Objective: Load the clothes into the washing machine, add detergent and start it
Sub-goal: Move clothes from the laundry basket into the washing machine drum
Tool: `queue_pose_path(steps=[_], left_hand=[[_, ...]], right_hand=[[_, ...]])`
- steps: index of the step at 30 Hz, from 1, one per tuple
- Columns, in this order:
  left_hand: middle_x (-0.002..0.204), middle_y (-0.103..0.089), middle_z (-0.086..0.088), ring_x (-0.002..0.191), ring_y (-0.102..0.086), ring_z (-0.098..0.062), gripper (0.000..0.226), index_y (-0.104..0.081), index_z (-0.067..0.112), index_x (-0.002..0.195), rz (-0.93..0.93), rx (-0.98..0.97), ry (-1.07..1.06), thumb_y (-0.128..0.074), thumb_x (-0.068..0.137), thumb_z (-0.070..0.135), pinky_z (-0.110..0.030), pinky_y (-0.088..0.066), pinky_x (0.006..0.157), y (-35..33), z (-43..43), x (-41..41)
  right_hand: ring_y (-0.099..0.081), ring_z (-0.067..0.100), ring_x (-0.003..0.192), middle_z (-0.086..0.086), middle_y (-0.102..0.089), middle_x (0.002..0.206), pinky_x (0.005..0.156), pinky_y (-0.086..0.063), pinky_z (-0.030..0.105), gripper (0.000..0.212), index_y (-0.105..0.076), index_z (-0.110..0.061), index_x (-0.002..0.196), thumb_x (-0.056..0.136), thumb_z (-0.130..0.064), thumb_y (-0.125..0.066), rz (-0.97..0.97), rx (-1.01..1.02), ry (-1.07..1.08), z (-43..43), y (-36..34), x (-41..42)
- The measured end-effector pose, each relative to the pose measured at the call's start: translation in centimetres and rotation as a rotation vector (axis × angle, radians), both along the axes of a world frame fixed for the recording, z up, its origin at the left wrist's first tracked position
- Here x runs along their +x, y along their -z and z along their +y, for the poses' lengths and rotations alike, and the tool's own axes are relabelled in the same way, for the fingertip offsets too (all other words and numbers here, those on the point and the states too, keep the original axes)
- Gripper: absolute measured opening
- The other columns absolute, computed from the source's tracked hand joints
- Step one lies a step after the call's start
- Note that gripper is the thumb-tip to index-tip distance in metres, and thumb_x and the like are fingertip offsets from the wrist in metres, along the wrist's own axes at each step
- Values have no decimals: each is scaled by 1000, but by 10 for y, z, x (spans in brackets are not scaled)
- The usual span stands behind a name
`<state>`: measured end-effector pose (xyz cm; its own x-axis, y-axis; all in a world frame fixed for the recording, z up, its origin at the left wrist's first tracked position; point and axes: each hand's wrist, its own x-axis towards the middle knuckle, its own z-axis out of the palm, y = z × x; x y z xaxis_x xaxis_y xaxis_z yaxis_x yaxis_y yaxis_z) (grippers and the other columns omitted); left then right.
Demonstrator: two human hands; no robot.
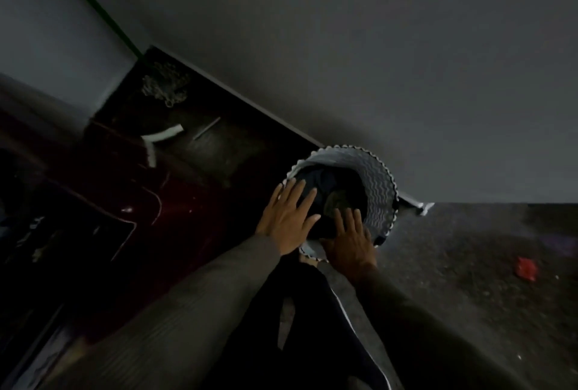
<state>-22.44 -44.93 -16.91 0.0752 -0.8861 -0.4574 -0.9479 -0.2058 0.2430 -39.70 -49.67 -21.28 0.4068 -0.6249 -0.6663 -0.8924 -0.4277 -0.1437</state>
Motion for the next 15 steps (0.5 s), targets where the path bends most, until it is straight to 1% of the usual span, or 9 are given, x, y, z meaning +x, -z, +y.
queue_pose_path(steps=[2, 3, 4, 7, 11, 15], left_hand=[[163, -14, -11, 151, -8, -29, 70, -18, 19, 155, 44, 11, 20, -5, 97, 56, -45, -9, 122, 32, -19, -2], [161, -19, -12, 150, -11, -30, 73, -22, 18, 154, 67, 15, 21, -4, 95, 56, -46, -11, 122, 47, -27, -4], [160, -22, -13, 149, -14, -31, 71, -25, 17, 154, 74, 20, 26, -8, 96, 55, -46, -13, 122, 65, -34, -7], [160, -21, -13, 149, -14, -32, 62, -22, 16, 154, 106, 42, 89, -25, 103, 50, -45, -10, 122, 124, -52, -15], [159, -24, -13, 146, -19, -33, 62, -18, 15, 155, 113, 93, 113, -26, 103, 50, -45, -17, 120, 218, -71, -16], [159, -23, -13, 147, -19, -32, 65, -13, 16, 156, 86, 140, 119, -26, 102, 50, -44, -16, 120, 289, -85, -20]], right_hand=[[8, 28, 151, 9, 1, 165, 120, -16, 48, 78, -4, -18, 157, 97, -51, -41, 0, 16, 22, -10, 26, -7], [6, 28, 151, 9, -1, 164, 119, -16, 47, 78, -6, -18, 157, 97, -50, -43, 5, 24, 40, -14, 39, -10], [4, 28, 152, 10, -3, 164, 119, -17, 46, 78, -8, -18, 157, 96, -48, -46, 6, 18, 63, -18, 56, -12], [0, 30, 151, 12, -7, 164, 120, -20, 46, 81, -11, -15, 156, 93, -43, -54, 4, 38, 140, -29, 106, -15], [3, 32, 151, 13, -4, 163, 120, -19, 48, 81, -8, -15, 156, 94, -41, -54, 10, 127, 232, -43, 199, -8], [0, 34, 151, 10, -1, 164, 116, -25, 55, 84, -2, -24, 155, 92, -46, -54, 70, 168, 268, -54, 282, -7]])
